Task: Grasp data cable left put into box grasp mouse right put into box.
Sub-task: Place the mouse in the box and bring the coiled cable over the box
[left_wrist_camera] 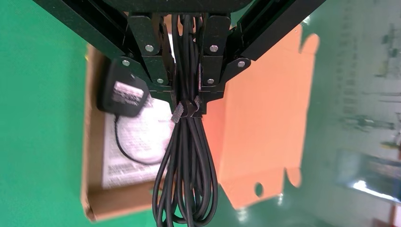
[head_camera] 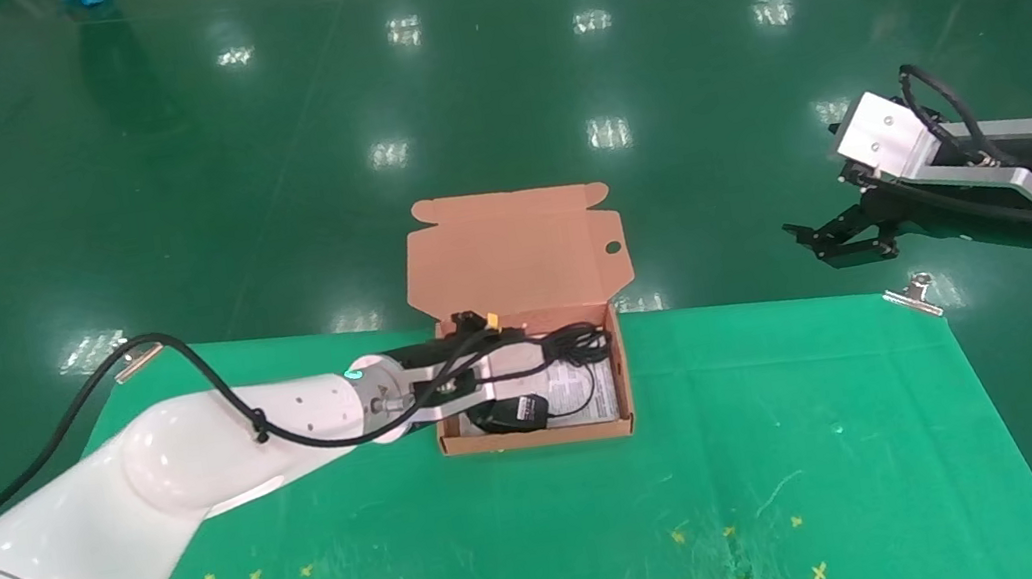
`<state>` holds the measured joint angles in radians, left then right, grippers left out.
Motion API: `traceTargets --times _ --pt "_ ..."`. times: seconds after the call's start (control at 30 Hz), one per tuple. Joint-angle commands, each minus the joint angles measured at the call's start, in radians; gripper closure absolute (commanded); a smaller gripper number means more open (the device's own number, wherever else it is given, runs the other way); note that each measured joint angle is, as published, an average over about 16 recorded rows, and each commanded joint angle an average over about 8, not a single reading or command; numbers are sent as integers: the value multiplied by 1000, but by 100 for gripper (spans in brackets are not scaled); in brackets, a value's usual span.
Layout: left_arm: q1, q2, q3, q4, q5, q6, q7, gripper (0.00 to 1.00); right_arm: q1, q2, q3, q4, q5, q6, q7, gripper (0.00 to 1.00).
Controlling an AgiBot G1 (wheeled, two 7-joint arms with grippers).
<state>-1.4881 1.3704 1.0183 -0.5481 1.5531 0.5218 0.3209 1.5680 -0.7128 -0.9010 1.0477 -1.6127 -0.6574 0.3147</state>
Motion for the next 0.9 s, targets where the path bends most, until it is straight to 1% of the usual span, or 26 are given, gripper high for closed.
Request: traceTargets --times 0.03,0.1,0.13,0.17,0.5,0.67,0.77,0.9 --pt "-1 0 21 7 -24 0 10 42 -1 3 -2 10 -8 3 13 0" --pt "-3 1 31 12 -34 -1 10 17 -2 6 -3 14 -11 3 17 0" --pt "-3 1 34 13 -37 -1 10 7 -2 7 -3 16 -12 3 17 0" --pt "-4 1 37 15 -40 -1 9 0 -2 7 -3 17 -13 3 18 0" --pt "-4 -1 29 12 -32 0 10 0 -2 4 -3 12 -12 4 17 0" --pt "-10 -18 21 -10 -42 5 1 0 2 5 -1 12 -12 7 15 0" --pt "-33 -40 8 -33 -64 10 -18 0 18 11 7 17 -15 13 16 0" --pt "-97 -84 -25 -60 -95 8 -60 0 62 24 21 35 -30 13 14 0"
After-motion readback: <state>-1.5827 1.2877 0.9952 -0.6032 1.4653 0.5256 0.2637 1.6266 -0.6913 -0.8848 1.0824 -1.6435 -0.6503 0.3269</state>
